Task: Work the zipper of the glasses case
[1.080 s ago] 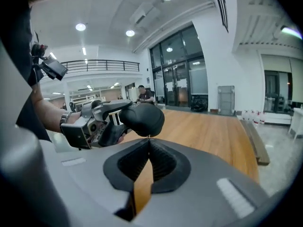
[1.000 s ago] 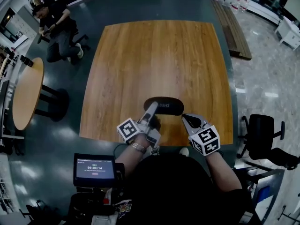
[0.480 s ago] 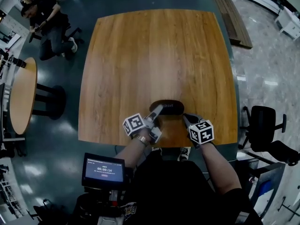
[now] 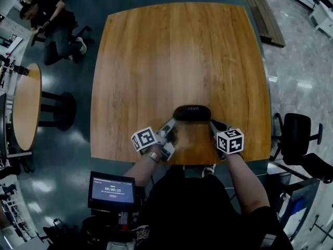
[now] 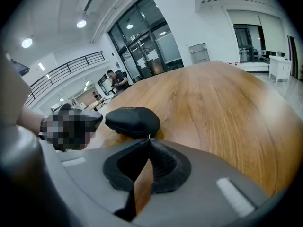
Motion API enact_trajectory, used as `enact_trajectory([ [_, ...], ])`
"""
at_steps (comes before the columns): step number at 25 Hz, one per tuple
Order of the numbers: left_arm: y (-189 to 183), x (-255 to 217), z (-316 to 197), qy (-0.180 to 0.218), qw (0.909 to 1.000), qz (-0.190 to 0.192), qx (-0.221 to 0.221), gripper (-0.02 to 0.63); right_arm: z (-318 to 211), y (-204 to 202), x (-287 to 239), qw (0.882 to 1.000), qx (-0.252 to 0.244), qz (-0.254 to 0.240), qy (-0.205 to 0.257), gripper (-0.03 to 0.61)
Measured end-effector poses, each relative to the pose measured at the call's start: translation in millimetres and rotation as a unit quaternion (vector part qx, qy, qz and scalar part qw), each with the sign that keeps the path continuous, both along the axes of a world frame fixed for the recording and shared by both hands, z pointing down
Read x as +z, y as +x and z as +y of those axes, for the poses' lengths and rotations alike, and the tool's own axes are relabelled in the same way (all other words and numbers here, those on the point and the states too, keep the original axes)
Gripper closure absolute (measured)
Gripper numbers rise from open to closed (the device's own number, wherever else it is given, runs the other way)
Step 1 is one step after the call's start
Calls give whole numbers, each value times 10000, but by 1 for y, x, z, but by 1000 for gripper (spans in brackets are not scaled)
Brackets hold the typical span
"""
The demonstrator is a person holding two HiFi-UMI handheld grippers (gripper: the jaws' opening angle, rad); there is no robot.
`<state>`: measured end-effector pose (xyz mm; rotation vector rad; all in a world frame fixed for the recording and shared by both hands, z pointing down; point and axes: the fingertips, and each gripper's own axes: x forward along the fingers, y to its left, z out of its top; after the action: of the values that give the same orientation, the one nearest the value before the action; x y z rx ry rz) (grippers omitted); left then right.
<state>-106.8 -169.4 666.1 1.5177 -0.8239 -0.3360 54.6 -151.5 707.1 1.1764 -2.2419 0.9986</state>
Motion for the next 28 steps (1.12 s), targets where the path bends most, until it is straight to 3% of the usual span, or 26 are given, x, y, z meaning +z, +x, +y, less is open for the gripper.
enact_trajectory([
  [4, 11, -25, 11, 638, 9963, -306, 492, 615, -1, 4, 1, 10000, 33, -48, 22, 563],
  [6, 16, -34, 17, 946, 9910, -657, 684, 615, 2, 8, 0, 9999, 89, -121, 30, 520],
  [9, 23, -47, 23, 1399, 9783, -1266, 852, 615, 11, 17, -8, 9995, 172, -233, 110, 526],
  [12, 36, -65, 32, 1810, 9629, -1708, 1048, 615, 23, 25, -29, 9981, 222, -501, 289, 574],
  [15, 58, -86, 51, 2207, 9446, -2062, 1284, 615, 37, 29, -68, 9938, 79, -919, 614, 574],
  [19, 99, -113, 93, 2699, 9171, -2460, 1601, 615, 57, 28, -132, 9824, -272, -1490, 1092, 574],
  [22, 123, -126, 124, 2990, 8962, -2810, 1687, 615, 78, 24, -169, 9725, -704, -1647, 1489, 574],
  [24, 127, -135, 139, 3036, 8947, -2879, 1567, 615, 95, 15, -185, 9659, -1011, -1754, 1617, 574],
  [28, 124, -149, 166, 2977, 9011, -2886, 1271, 615, 122, -7, -202, 9532, -1429, -2117, 1618, 574],
])
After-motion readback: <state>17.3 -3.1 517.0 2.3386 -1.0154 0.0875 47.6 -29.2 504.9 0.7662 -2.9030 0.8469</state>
